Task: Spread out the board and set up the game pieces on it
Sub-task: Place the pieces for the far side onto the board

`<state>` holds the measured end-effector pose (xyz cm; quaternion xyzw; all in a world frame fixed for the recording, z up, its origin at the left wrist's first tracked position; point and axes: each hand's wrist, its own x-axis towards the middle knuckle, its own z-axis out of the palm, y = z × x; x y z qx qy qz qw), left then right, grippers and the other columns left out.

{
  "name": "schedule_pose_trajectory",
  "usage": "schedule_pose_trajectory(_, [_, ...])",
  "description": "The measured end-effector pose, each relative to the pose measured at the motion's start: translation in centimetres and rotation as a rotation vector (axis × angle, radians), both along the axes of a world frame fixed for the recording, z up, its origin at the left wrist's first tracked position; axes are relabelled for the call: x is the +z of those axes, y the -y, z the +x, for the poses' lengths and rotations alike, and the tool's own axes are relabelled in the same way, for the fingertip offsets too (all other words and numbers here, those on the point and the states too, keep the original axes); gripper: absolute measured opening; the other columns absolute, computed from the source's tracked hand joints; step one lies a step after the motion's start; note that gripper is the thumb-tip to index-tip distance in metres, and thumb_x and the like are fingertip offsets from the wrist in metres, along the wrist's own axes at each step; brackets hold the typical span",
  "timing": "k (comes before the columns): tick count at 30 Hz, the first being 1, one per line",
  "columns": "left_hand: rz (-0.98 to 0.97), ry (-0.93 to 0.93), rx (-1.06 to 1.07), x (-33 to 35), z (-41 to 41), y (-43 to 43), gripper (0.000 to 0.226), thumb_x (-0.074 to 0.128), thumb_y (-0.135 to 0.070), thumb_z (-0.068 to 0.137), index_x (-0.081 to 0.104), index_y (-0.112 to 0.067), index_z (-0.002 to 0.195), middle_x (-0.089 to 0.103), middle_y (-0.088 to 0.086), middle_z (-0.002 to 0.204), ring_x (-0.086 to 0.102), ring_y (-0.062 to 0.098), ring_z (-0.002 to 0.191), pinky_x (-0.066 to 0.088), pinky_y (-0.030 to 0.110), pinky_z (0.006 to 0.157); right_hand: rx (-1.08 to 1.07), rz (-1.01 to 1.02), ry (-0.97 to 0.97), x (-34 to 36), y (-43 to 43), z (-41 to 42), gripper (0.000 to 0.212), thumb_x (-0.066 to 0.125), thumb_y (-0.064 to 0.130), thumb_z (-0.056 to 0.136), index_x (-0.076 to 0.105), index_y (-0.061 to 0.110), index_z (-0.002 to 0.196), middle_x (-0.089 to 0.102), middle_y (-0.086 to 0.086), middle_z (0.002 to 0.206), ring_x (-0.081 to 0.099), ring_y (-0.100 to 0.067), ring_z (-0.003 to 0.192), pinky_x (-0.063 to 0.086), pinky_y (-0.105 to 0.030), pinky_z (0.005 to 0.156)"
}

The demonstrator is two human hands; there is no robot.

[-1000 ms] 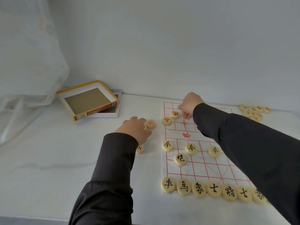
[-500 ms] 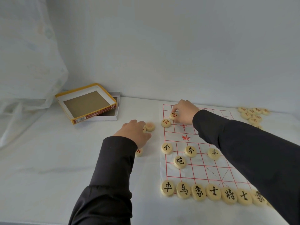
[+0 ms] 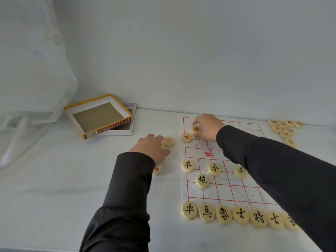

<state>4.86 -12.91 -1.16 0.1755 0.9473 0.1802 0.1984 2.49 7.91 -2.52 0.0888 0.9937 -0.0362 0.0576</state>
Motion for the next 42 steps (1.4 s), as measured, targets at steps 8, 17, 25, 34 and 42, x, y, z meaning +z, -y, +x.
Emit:
schedule_pose_trajectory(8, [-0.060,-0.019,-0.005,0.0,0.0,0.3,0.049,0.042,-0.035,0.097,0.033,-0.019,0.142,0.040,0.005,0.142,0.042,0.023,0.126,0.036,0.032,0.101,-0.057,-0.133,-0.100,0.2,-0.5,2.0,0.052,0.052,0.004,0.090,0.040,0.018,0.139,0.046,-0.007,0.136,0.044,-0.024,0.123,0.040,-0.034,0.101])
schedule_pose_trajectory(17, [0.021,-0.063,0.012,1.0,0.8,0.6,0.048,0.042,-0.032,0.098,0.032,-0.022,0.143,0.036,0.004,0.147,0.040,0.023,0.129,0.034,0.031,0.103,-0.009,-0.167,-0.144,1.1,0.5,4.5,0.051,0.047,0.001,0.090,0.043,0.017,0.137,0.045,-0.007,0.138,0.039,-0.023,0.128,0.037,-0.037,0.105])
schedule_pose_trajectory(25, [0.119,-0.119,0.141,1.4,0.0,3.5,0.043,0.038,-0.020,0.099,0.035,-0.021,0.142,0.040,0.007,0.145,0.040,0.024,0.130,0.034,0.032,0.104,0.081,-0.218,-0.196,1.4,3.1,5.5,0.051,0.045,-0.003,0.088,0.045,0.016,0.136,0.044,-0.005,0.137,0.036,-0.022,0.128,0.035,-0.033,0.105])
schedule_pose_trajectory(34, [-0.127,0.011,0.129,0.6,-0.8,5.0,0.044,0.038,-0.014,0.099,0.035,-0.016,0.142,0.037,0.008,0.147,0.036,0.024,0.134,0.027,0.033,0.111,0.110,-0.437,-0.105,1.0,6.6,5.1,0.060,0.036,-0.013,0.083,0.047,0.018,0.134,0.051,-0.003,0.130,0.049,-0.017,0.109,0.044,-0.027,0.086])
schedule_pose_trajectory(42, [-0.154,0.049,0.147,0.2,-1.3,5.1,0.042,0.041,-0.009,0.097,0.039,-0.009,0.139,0.042,0.011,0.142,0.046,0.024,0.127,0.034,0.033,0.109,0.170,-0.433,0.049,0.5,7.9,3.6,0.063,0.032,-0.013,0.084,0.040,0.016,0.140,0.046,-0.007,0.137,0.044,-0.021,0.126,0.038,-0.029,0.098])
